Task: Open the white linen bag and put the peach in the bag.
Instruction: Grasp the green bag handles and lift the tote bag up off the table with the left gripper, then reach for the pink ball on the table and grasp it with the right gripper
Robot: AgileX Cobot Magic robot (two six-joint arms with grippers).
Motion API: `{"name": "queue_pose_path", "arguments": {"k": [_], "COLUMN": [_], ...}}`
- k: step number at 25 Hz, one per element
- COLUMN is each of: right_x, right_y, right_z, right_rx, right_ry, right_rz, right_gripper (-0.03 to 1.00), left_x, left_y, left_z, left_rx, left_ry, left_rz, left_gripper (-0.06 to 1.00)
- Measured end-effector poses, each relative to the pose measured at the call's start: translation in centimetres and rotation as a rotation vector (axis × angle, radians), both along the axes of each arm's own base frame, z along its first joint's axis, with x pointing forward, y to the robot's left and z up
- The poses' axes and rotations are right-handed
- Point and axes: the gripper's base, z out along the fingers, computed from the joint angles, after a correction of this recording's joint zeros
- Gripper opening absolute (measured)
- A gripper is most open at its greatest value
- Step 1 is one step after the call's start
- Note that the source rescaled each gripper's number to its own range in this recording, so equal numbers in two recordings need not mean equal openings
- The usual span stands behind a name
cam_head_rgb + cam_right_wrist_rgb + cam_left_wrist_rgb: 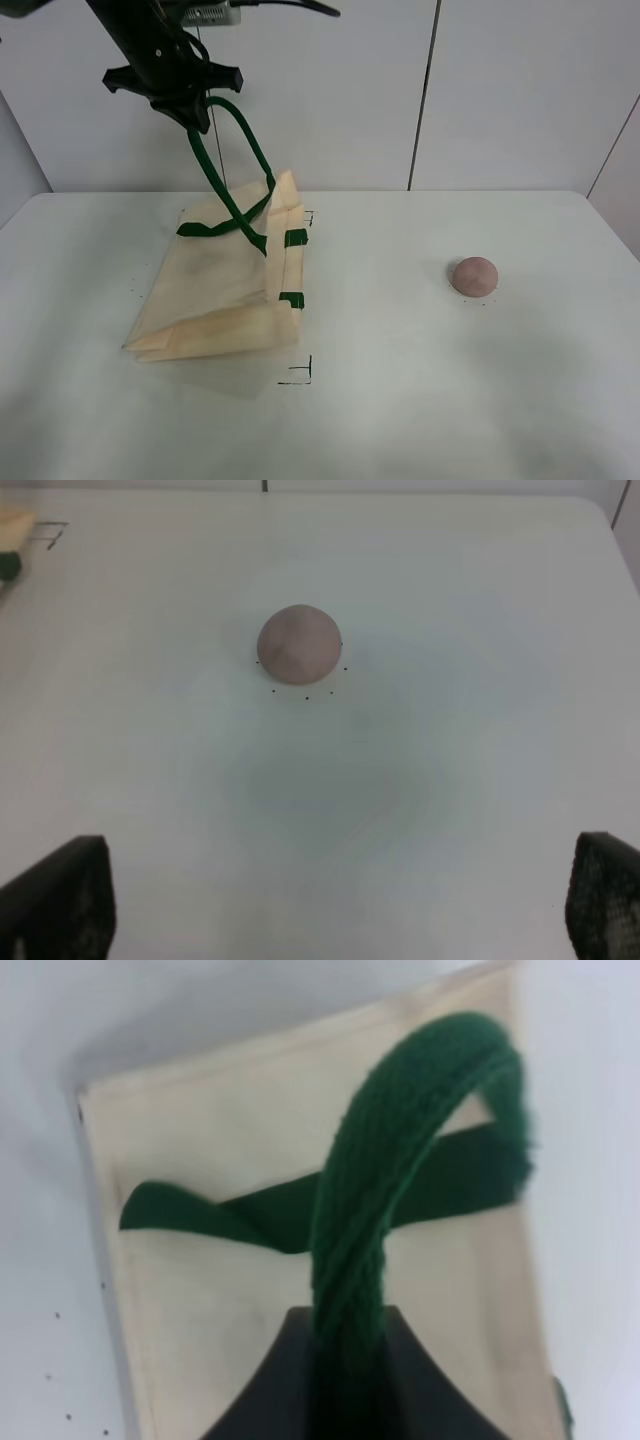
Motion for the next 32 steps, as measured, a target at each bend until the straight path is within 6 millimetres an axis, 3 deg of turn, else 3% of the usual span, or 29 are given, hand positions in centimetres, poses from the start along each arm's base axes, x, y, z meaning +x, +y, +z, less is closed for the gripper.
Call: {"name": "queue_pose_path", "arguments": {"k": [5,8,12,13,18,21,22,25,28,32], "right_x": [0.8,3.2,8.4,8.4,17.4,23.4,27.2,32.4,36.2,39.6], "right_y": [0.0,0.1,0.4,0.4,0.7,0.9,1.0,1.2,1.4,1.6], "right_z": [0.0,0.8,1.8,1.8,0.9,-0.8,-2.3,-3.9,-5.9,-8.5], "right_rx": [-0.002,-0.001,0.017,0.017,0.020,0.018,0.016,0.014,0.009,0.000], "right_ry": [0.048,0.133,0.271,0.271,0.484,0.603,0.675,0.739,0.796,0.830], "right_rz": [-0.001,0.000,0.004,0.004,-0.004,-0.008,-0.010,-0.010,-0.005,0.001], "right_gripper": [1.00,1.00,1.00,1.00,1.00,1.00,1.00,1.00,1.00,1.00], "left_x": [-2.4,-3.0,-3.2,-3.2,-3.3,-3.3,-3.3,-3.3,-3.3,-3.3], "left_y": [-0.4,-0.1,-0.1,-0.1,-0.1,-0.1,-0.1,-0.1,-0.1,-0.1], "left_z": [3.6,4.6,4.9,4.9,5.0,5.0,5.0,5.0,5.0,5.0], "left_rx": [-0.052,-0.053,-0.060,-0.060,-0.060,-0.060,-0.060,-0.060,-0.060,-0.060], "left_ry": [-0.072,-0.096,-0.102,-0.102,-0.105,-0.105,-0.105,-0.105,-0.105,-0.105], "left_rz": [-0.046,-0.045,-0.049,-0.049,-0.050,-0.050,-0.050,-0.050,-0.050,-0.051], "left_gripper": [0.00,0.00,0.00,0.00,0.00,0.00,0.00,0.00,0.00,0.00]}}
